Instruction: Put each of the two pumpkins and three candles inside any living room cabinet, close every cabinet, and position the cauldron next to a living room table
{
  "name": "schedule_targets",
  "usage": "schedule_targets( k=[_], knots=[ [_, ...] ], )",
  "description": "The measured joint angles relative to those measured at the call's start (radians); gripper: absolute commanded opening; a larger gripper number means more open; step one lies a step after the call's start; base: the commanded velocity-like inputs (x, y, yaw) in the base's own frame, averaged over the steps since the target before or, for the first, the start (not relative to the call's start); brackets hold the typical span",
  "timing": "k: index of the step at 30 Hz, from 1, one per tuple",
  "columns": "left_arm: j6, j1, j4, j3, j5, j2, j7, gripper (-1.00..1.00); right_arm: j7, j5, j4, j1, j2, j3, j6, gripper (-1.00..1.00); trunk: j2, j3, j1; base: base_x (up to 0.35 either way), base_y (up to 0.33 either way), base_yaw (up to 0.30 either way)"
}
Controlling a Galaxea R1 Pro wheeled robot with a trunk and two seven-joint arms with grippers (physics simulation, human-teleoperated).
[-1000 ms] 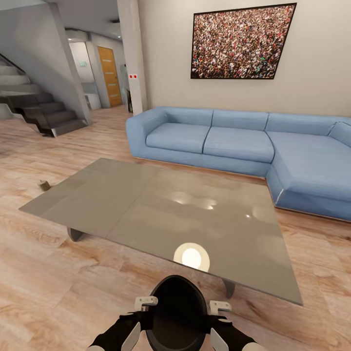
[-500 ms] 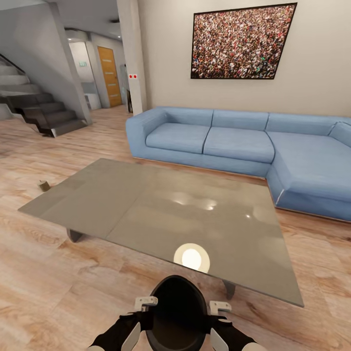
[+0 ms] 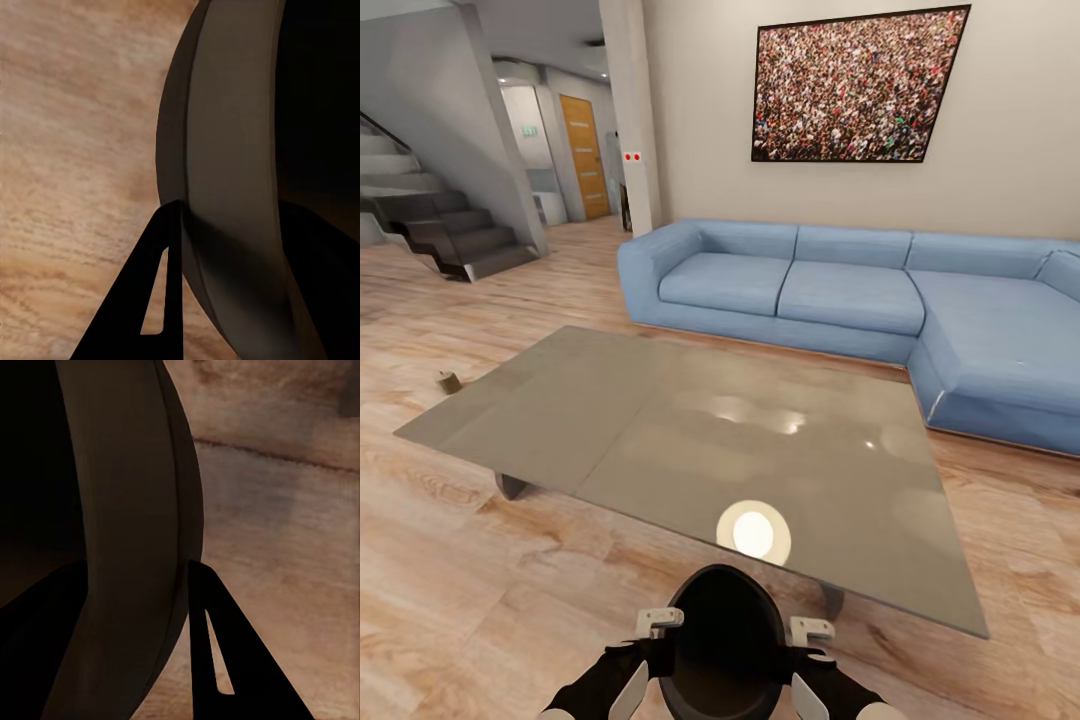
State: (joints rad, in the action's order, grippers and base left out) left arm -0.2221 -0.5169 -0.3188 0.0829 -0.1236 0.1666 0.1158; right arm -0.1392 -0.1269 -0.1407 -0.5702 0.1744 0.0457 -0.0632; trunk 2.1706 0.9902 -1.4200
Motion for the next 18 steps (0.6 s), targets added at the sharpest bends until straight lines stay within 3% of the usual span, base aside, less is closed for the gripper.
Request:
schedule_targets(
  k=[15, 18],
  knots=[
    [0.0, 0.0, -0.001, 0.0, -0.001, 0.0, 0.0, -1.0, 0.0, -0.001, -0.002, 0.0, 0.0, 0.001, 0.0, -1.0, 0.0, 0.0, 0.0, 0.015, 0.006, 0.0],
    [0.0, 0.0, -0.001, 0.0, 0.0, 0.0, 0.0, -1.0, 0.0, 0.0, -0.001, 0.0, 0.0, 0.0, 0.0, -1.0, 0.021, 0.009, -0.012, 0.0, 0.0, 0.0]
  ],
)
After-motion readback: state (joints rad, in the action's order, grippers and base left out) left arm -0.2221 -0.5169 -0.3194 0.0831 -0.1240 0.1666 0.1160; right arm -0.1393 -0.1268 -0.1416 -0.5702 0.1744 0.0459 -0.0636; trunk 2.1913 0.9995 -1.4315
